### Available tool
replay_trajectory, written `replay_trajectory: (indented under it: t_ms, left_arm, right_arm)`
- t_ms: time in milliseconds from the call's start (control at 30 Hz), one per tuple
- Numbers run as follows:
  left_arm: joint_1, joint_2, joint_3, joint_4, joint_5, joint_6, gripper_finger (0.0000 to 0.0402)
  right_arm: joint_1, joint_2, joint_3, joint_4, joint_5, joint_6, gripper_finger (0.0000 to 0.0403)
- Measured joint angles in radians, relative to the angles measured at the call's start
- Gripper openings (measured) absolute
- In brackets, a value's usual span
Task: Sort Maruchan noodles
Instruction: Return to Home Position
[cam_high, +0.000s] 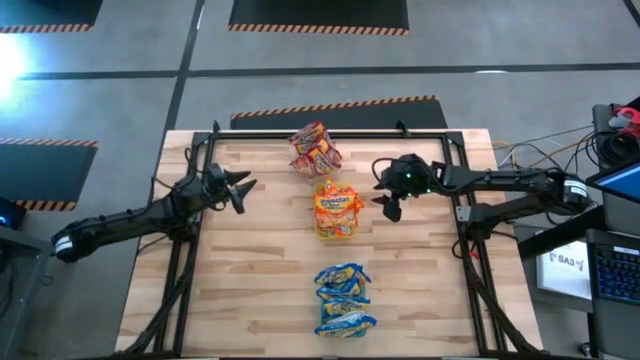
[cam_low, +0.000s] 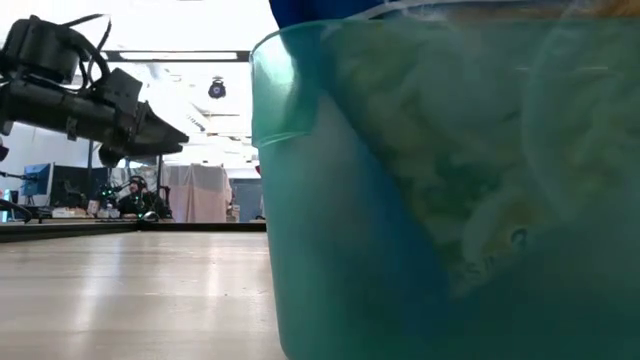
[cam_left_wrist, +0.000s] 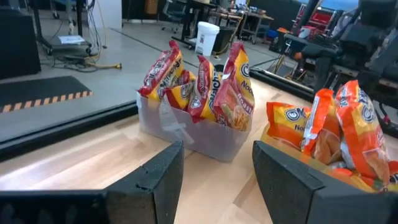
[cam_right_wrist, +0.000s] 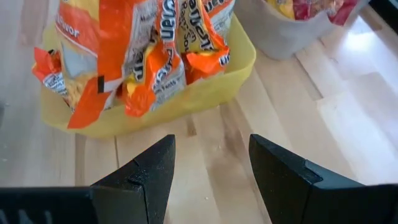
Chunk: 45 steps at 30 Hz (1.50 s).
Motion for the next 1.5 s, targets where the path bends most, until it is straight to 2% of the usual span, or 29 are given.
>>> replay_trajectory:
  t_ms: [300,467,767,1167,1500]
  left_arm:
    - [0.000,0.011,0.001,-0.010,-0.001,0.005,0.0174]
    - [0.000,0.013,0.001,-0.017,-0.001,-0.005,0.0174]
    - [0.000,0.014,0.008,-0.021,-0.001,0.031,0.0174]
    - [0.000,0.009,0.009,-0.020,-0.001,0.031,0.0174]
    - [0.000,-0.065,0.008,-0.021,-0.001,0.031,0.0174]
  right_arm:
    - [0.000,-0.053,-0.125,0.153,0.010,0.075,0.0194]
    - [0.000,-0.059,-0.129,0.161,0.010,0.084,0.0194]
    - [0.000,-0.057,-0.129,0.159,0.011,-0.080,0.0194]
    - [0.000,-0.059,-0.129,0.158,0.011,-0.073,0.0194]
    - [0.001,-0.217,-0.266,0.185,0.011,-0.074,0.0194]
